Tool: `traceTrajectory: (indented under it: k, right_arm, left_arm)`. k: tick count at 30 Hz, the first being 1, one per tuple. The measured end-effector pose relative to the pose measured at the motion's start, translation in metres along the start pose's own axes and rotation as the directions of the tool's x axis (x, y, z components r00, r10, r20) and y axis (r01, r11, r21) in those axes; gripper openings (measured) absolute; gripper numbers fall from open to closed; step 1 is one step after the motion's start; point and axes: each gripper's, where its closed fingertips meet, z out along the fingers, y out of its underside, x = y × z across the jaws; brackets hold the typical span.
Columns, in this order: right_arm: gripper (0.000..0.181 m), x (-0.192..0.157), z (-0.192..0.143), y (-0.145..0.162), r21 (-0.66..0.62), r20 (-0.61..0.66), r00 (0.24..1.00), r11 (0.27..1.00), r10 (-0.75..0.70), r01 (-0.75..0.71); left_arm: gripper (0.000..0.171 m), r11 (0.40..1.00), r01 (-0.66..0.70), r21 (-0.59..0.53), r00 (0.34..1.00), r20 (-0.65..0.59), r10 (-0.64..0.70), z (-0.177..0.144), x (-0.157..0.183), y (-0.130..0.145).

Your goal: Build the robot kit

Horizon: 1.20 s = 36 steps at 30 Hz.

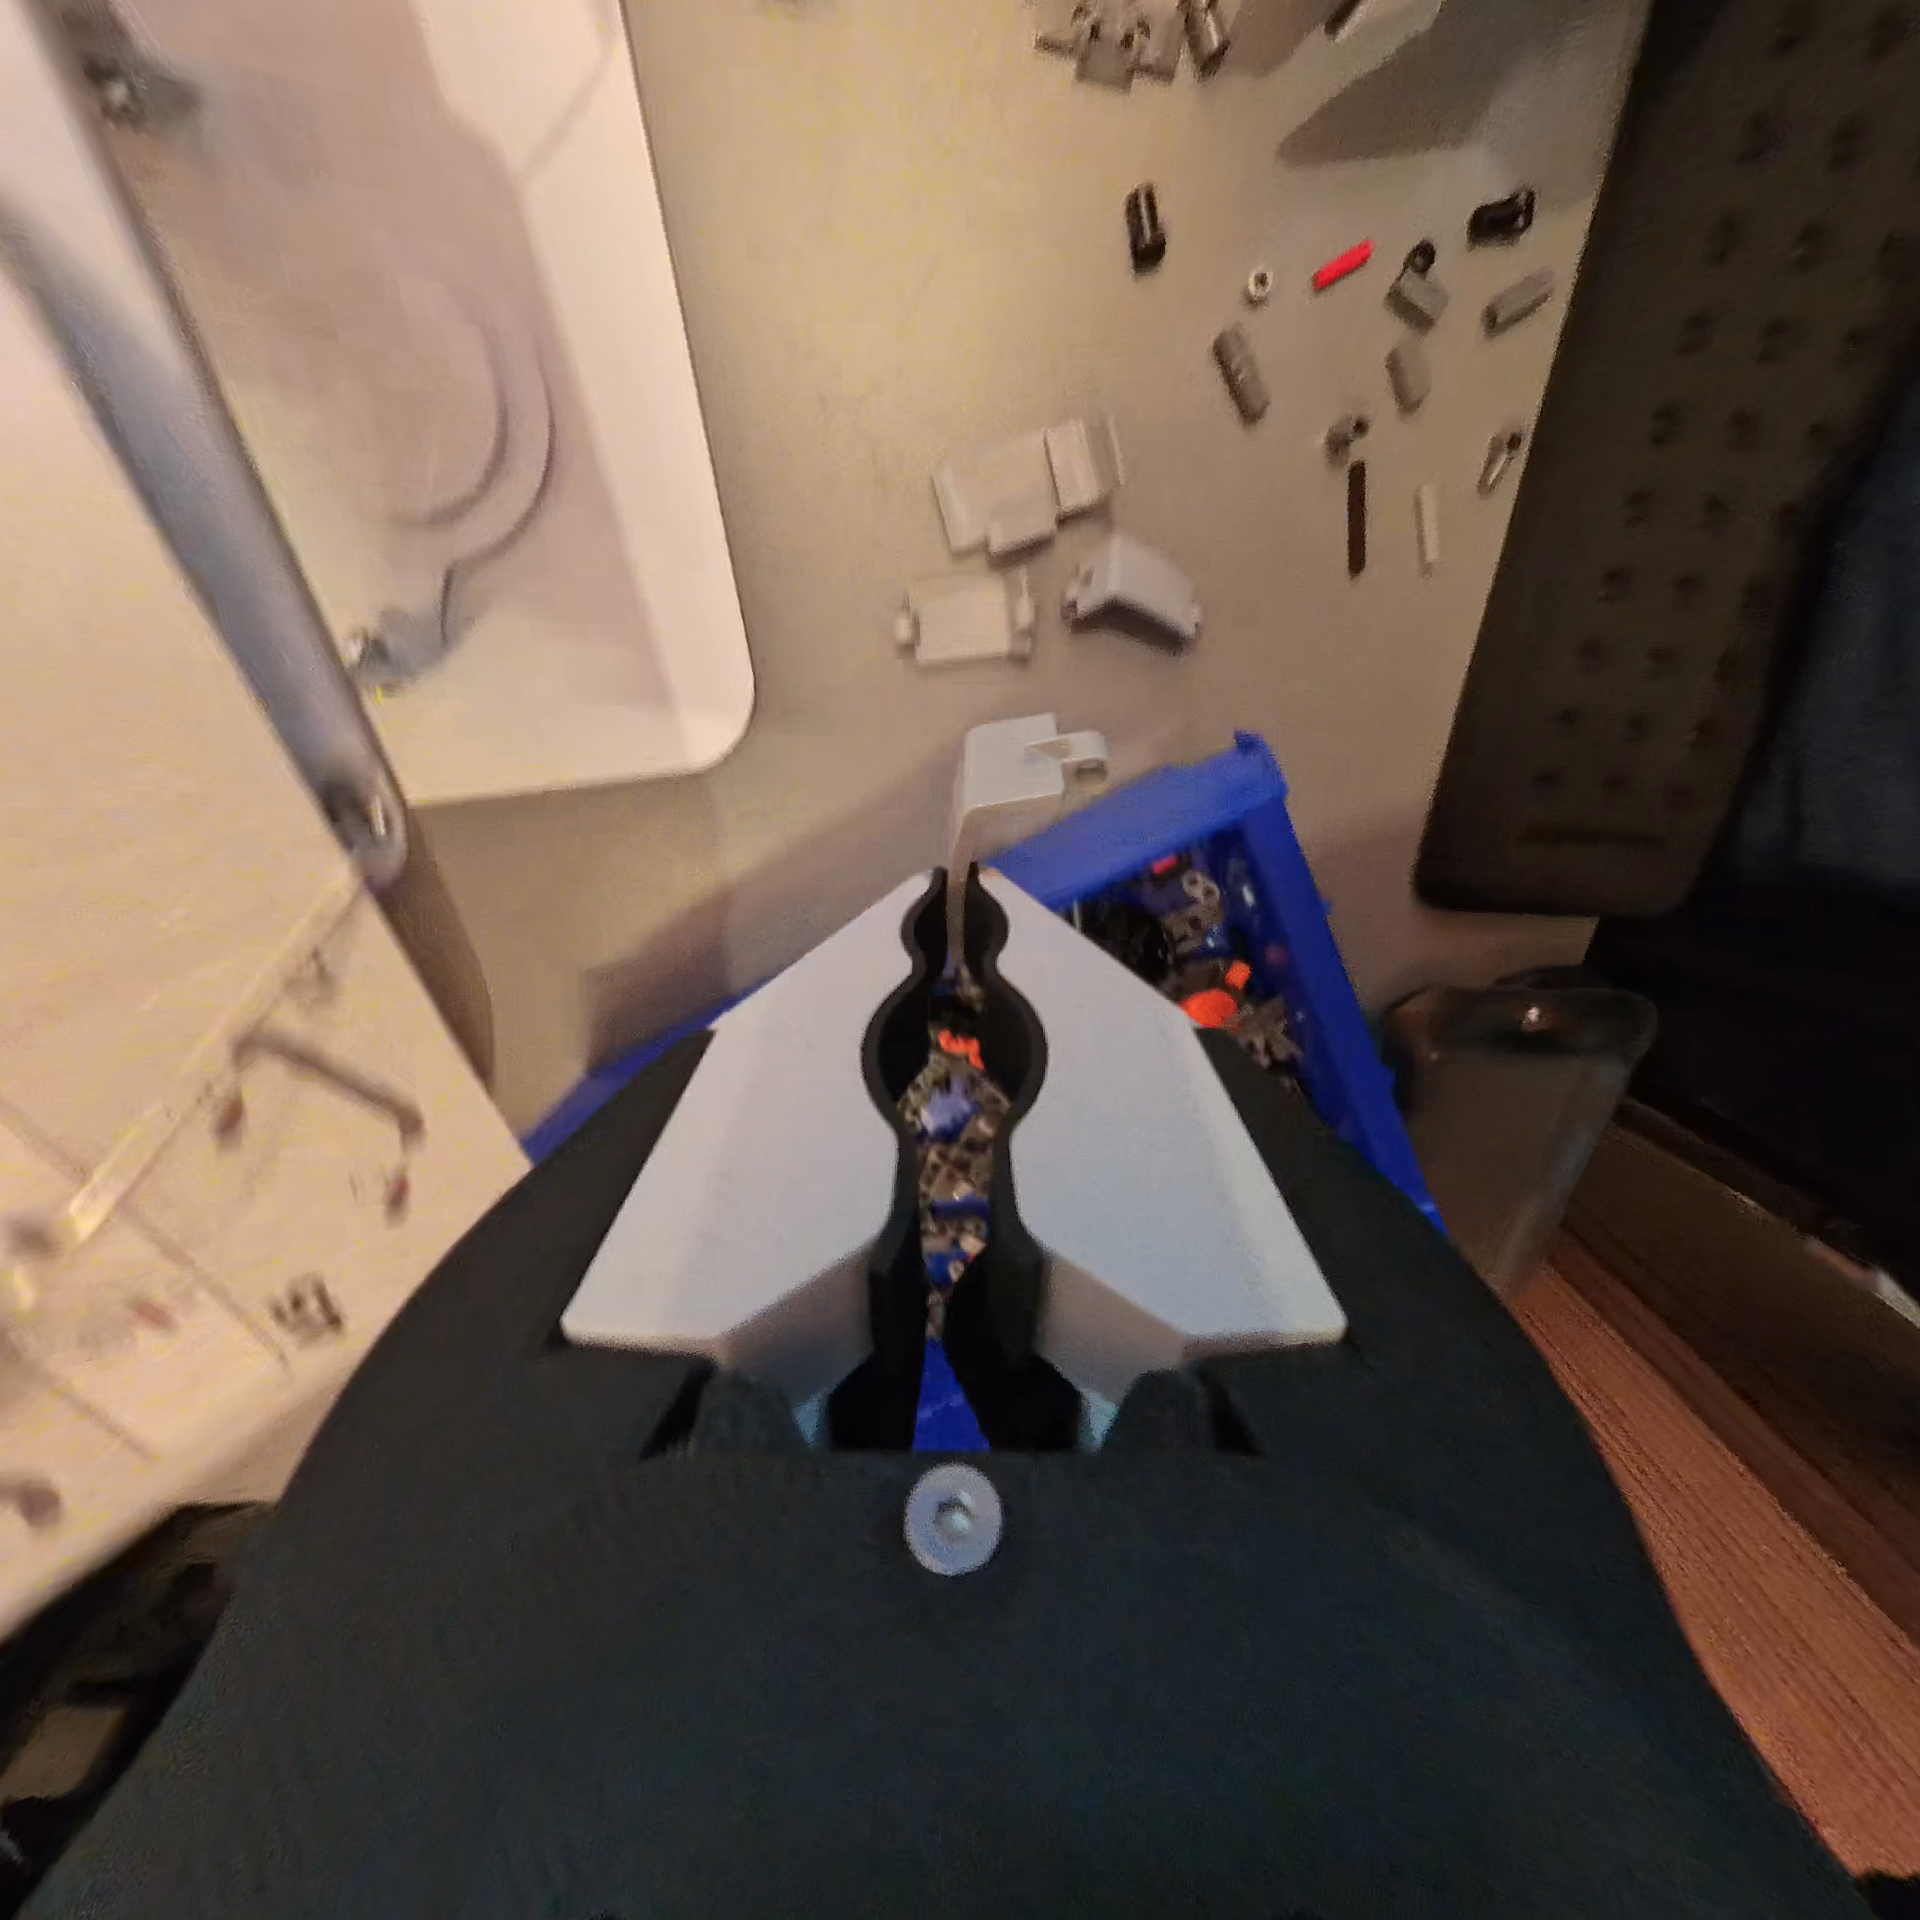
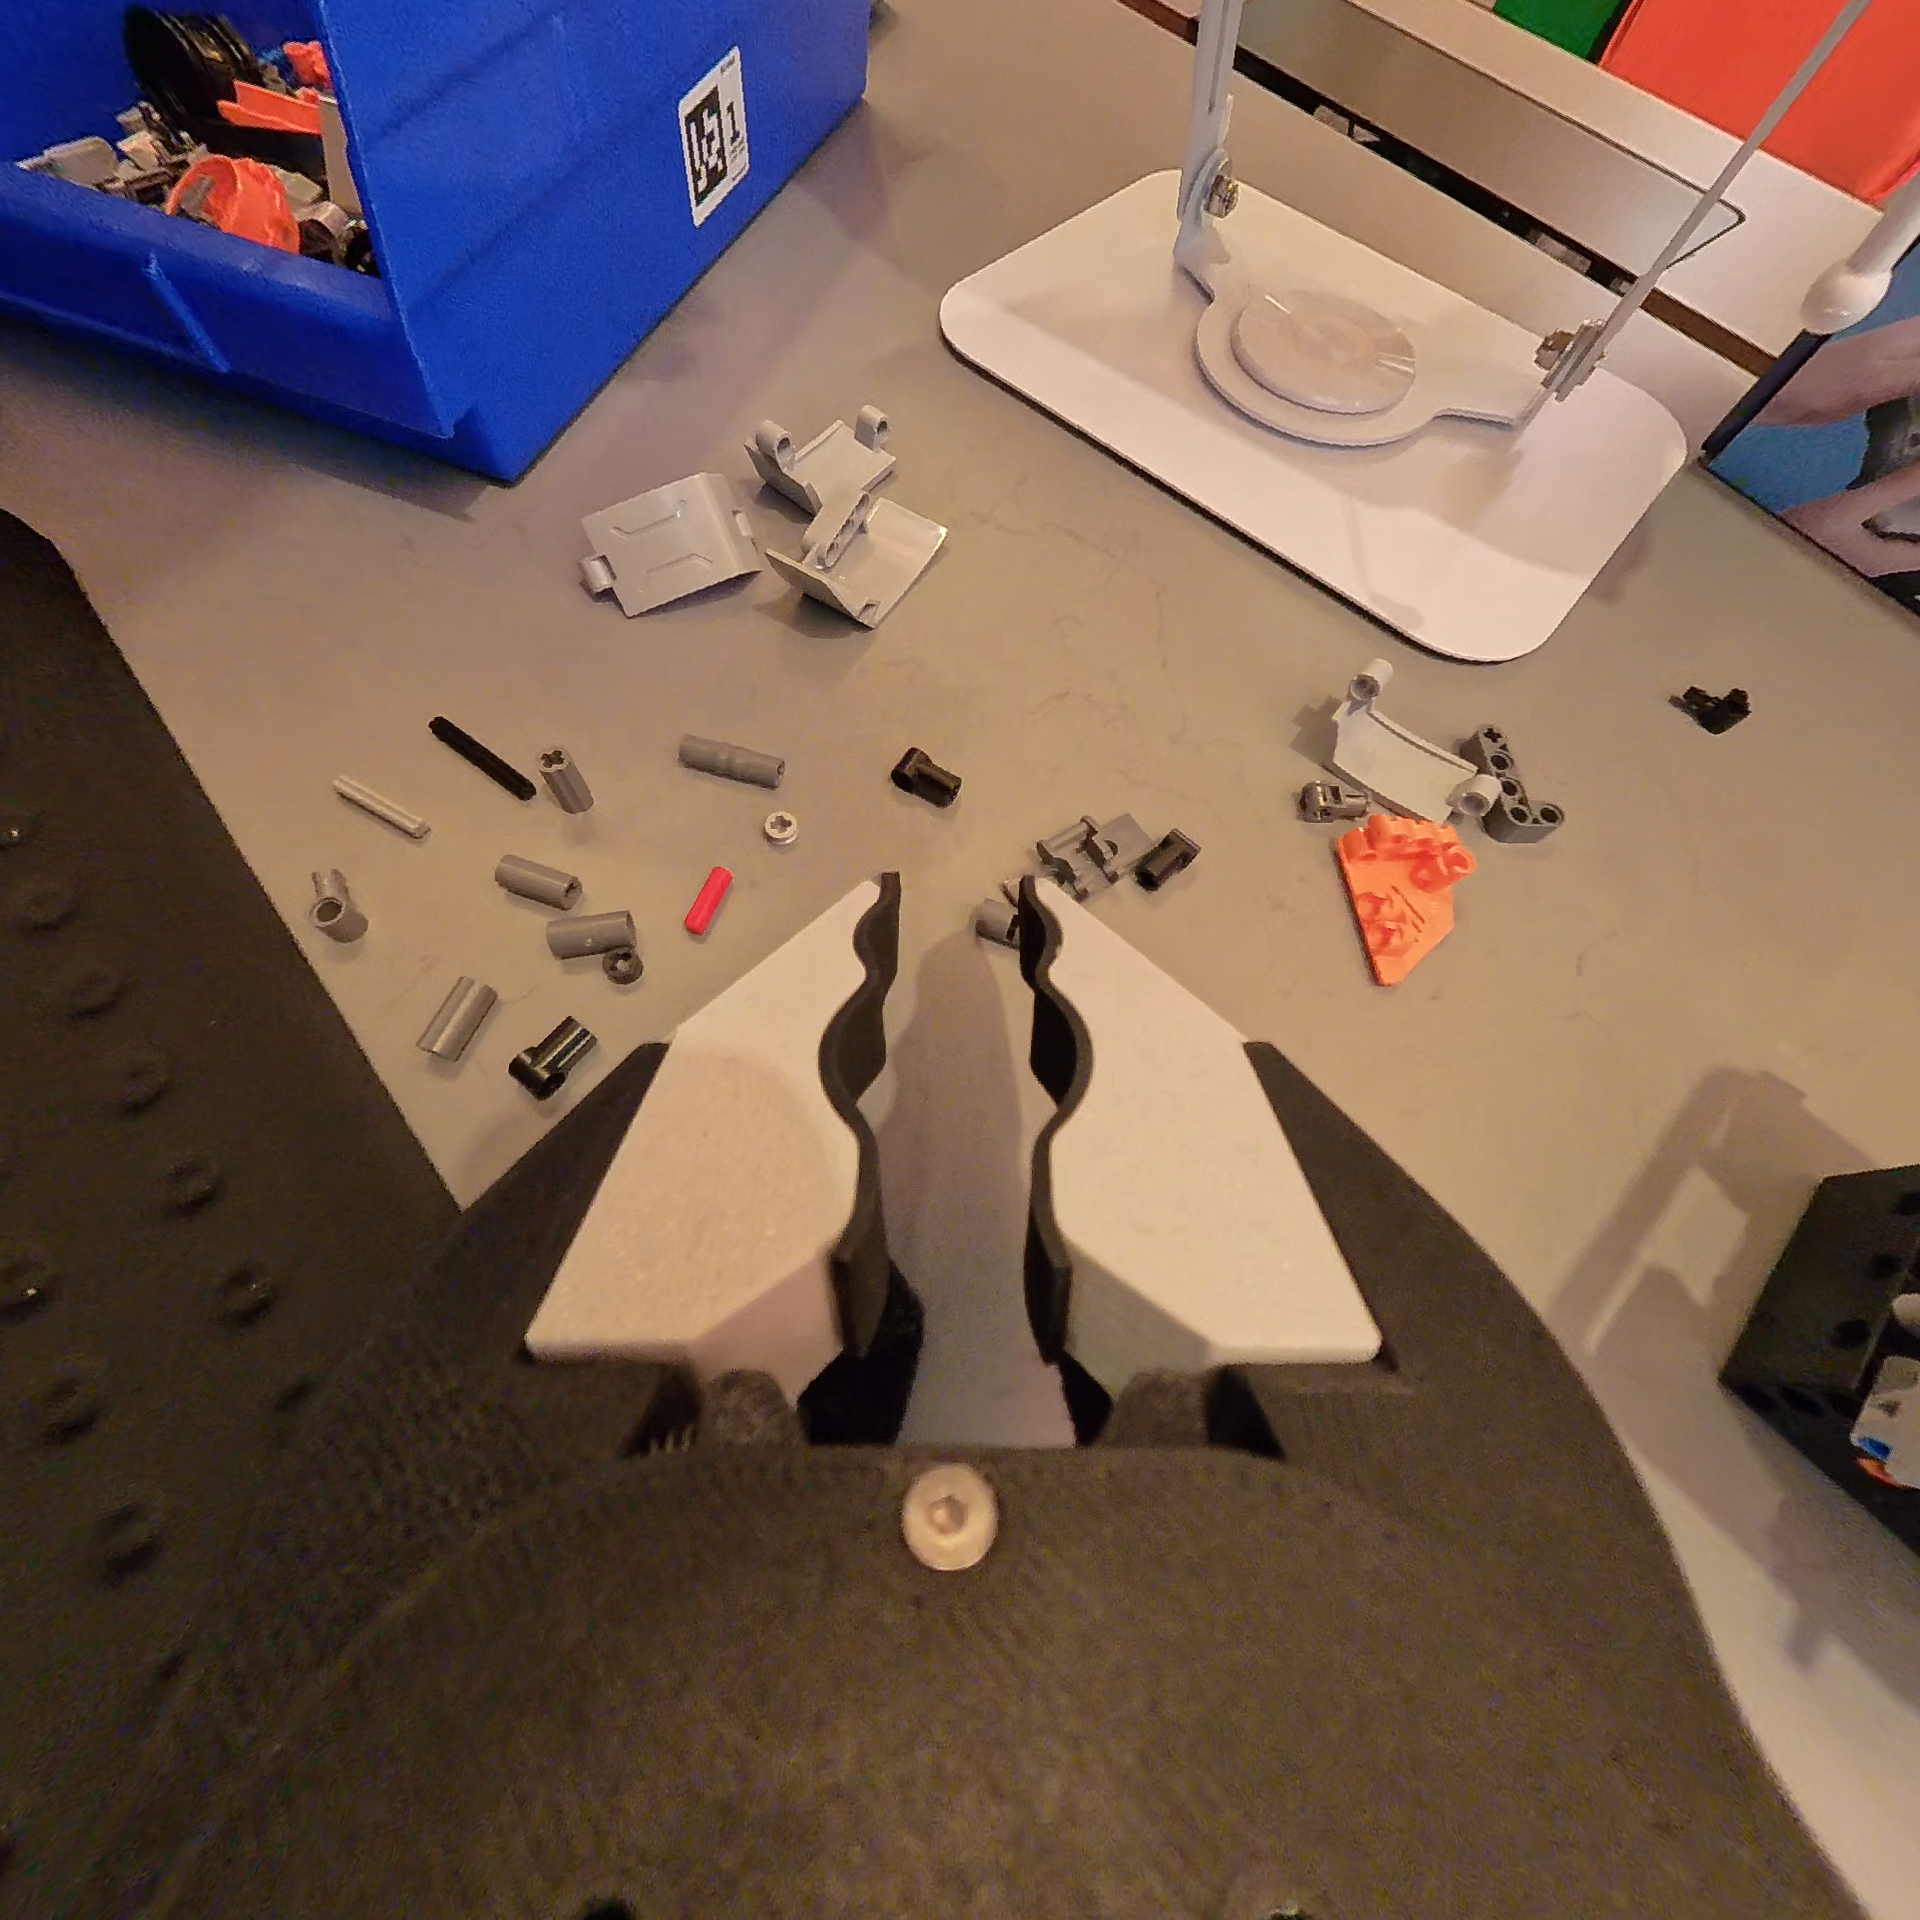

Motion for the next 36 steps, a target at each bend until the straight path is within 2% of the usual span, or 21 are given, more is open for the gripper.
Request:
traceTrajectory:
  k: [4, 11, 15, 17, 20, 23, 26, 29, 33, 36]
  right_arm:
    - [0.020, 0.001, -0.001, -0.001, 0.010, -0.004, 1.000, 1.000, 0.002, -0.002]
    - [0.020, 0.001, -0.002, -0.002, 0.016, -0.003, 1.000, 1.000, 0.005, -0.005]
    - [0.020, 0.000, -0.002, -0.002, 0.015, 0.001, 1.000, 1.000, 0.004, -0.004]
    - [0.020, 0.000, -0.002, -0.002, 0.016, 0.001, 1.000, 1.000, 0.005, -0.005]
    - [0.020, 0.000, -0.001, -0.002, 0.015, 0.004, 1.000, 1.000, 0.006, -0.006]
    - [0.020, 0.000, -0.002, -0.002, 0.017, 0.003, 1.000, 1.000, 0.007, -0.007]
    - [0.020, 0.001, -0.002, -0.003, 0.022, 0.002, 1.000, 1.000, 0.014, -0.014]
    - [0.020, 0.002, -0.003, -0.004, 0.027, 0.001, 1.000, 0.999, 0.017, -0.017]
    - [0.020, 0.001, -0.002, -0.003, 0.025, 0.004, 1.000, 1.000, 0.015, -0.016]
    - [0.020, 0.000, -0.002, -0.003, 0.020, 0.008, 1.000, 1.000, 0.012, -0.013]
  left_arm:
    - [0.000, 0.994, -0.102, -0.040, 0.995, -0.019, 0.101, 0.034, 0.004, -0.035]
    - [0.001, 0.972, -0.187, -0.141, 0.978, -0.118, 0.171, 0.086, 0.025, -0.045]
    - [0.003, 0.977, -0.161, -0.138, 0.973, -0.188, 0.133, 0.104, 0.031, -0.046]
    - [0.008, 0.979, -0.151, -0.140, 0.978, -0.161, 0.128, 0.109, 0.026, -0.043]
    - [0.020, 0.990, -0.110, -0.093, 0.978, -0.189, 0.091, 0.106, 0.028, -0.044]
    - [0.022, 0.996, -0.084, -0.016, 0.981, -0.178, 0.080, 0.083, 0.027, -0.042]
    - [0.021, 0.999, -0.038, 0.019, 0.989, -0.143, 0.040, 0.038, 0.025, -0.017]
    - [0.023, 0.998, 0.047, -0.036, 0.988, -0.147, -0.052, 0.005, 0.029, 0.036]
    - [0.030, 0.959, 0.174, -0.225, 0.962, -0.171, -0.215, 0.005, 0.038, 0.122]
    - [0.035, 0.913, 0.225, -0.339, 0.926, -0.217, -0.309, 0.025, 0.054, 0.169]
